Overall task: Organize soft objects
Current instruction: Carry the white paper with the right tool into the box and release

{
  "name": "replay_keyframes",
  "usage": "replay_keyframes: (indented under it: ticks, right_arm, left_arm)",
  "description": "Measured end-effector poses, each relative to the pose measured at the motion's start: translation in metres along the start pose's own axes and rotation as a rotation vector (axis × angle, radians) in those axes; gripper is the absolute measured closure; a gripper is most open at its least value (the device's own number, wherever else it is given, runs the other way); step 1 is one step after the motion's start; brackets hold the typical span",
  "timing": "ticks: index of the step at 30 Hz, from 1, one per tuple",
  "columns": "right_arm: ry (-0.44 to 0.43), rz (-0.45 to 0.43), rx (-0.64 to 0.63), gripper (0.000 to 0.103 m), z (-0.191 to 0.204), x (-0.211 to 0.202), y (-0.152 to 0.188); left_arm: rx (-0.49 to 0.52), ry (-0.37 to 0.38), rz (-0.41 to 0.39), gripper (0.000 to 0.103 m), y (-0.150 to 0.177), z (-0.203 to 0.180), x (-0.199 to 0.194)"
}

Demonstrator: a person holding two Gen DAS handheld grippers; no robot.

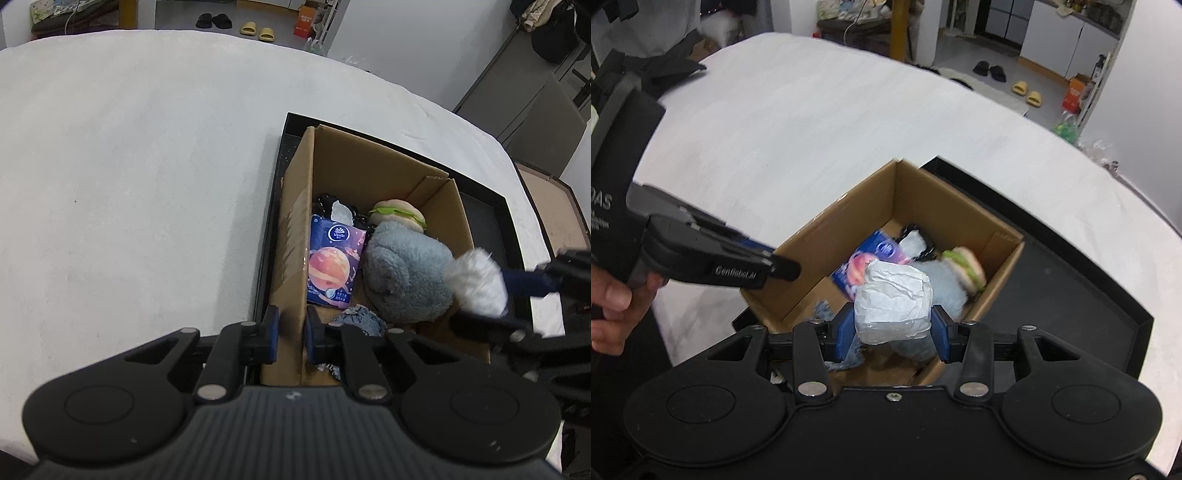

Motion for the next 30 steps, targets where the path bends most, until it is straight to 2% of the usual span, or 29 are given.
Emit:
replay_keyframes:
  ticks: [2, 3, 6, 14, 20, 27, 30]
  right_arm:
    - [-0.005, 0.022, 0.003, 0.056, 0.002, 0.006, 0.003]
    - [-0.002, 0.035, 0.008, 0.051, 0.002, 0.008, 0.006]
    - [0.018, 0.057, 0.017, 0.051, -0.003, 0.011, 0.013]
    - [0.028, 0.033, 0.045, 0.051, -0.012, 0.0, 0.016]
    - [0.019, 0.026, 0.077, 0.051, -0.017, -0.012, 0.022]
    - [-0.002, 0.0, 0.153, 0.051, -0.029, -0.029, 0.019]
    - [-0.005, -0.018, 0.181, 0.051, -0.033, -0.037, 0.02]
  left_arm:
    - [-0.002, 0.003, 0.001, 0.09, 0.0, 0.0, 0.0]
    - [-0.002, 0.002, 0.001, 0.09, 0.0, 0.001, -0.001]
    - [-0.002, 0.003, -0.001, 0.09, 0.001, 0.001, -0.001]
    - [-0.008, -0.011, 0.004, 0.089, 0.0, 0.001, -0.003]
    - [0.009, -0.042, -0.013, 0.089, -0.005, -0.005, -0.019]
    - [0.036, -0.06, -0.017, 0.085, -0.009, -0.016, -0.041]
    - [0.044, -0.07, -0.023, 0.077, -0.009, -0.021, -0.051]
Point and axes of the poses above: each gripper's, at about its wrist camera, not at the fingertips, and x roughly the way its jaws point, z to its left, y to its underside, the point moved 7 cm from there along x, roughly the way its jaws point
